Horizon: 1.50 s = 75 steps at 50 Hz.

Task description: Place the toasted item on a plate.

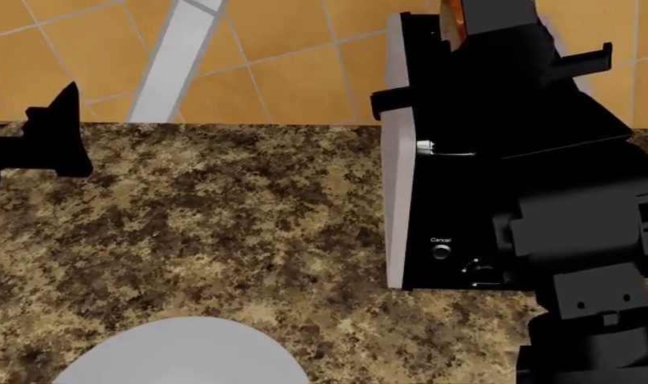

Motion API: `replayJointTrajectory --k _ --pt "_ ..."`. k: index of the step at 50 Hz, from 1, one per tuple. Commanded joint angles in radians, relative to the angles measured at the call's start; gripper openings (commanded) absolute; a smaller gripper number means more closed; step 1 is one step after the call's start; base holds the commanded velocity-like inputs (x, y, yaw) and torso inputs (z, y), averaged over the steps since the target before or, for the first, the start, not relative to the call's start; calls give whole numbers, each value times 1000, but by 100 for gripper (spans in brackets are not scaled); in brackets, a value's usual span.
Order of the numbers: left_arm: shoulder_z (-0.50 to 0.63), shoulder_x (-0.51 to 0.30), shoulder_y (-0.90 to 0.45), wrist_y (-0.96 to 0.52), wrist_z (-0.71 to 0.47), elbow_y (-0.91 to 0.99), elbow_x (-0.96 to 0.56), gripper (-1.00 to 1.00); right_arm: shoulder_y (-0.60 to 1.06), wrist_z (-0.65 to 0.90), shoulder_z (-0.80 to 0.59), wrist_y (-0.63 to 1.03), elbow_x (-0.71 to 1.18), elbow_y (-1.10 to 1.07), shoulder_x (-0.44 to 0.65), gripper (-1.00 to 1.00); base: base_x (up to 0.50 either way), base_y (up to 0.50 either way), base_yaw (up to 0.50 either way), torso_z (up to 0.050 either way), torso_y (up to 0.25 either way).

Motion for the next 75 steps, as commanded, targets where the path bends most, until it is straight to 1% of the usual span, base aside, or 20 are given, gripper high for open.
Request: replayJointTrajectory --k 1,16,39,60,75 --pt "3 0 4 4 -1 1 -3 100 59 7 -3 49 10 -53 20 -100 0 0 0 0 0" --pt "5 -4 5 9 -2 -2 -6 100 86 6 -3 70 19 -69 24 -100 -1 0 -1 0 3" --pt "5 -3 6 3 -12 10 -18 100 207 -6 -30 155 31 -121 25 -100 -1 0 -1 2 6" --pt "13 -1 1 9 -13 0 -22 100 279 -13 -28 200 46 -144 35 -100 -4 0 -2 2 6" --pt "14 -4 9 33 -6 -15 -22 100 365 -20 -42 219 49 -132 18 -100 -4 -1 -3 2 6"
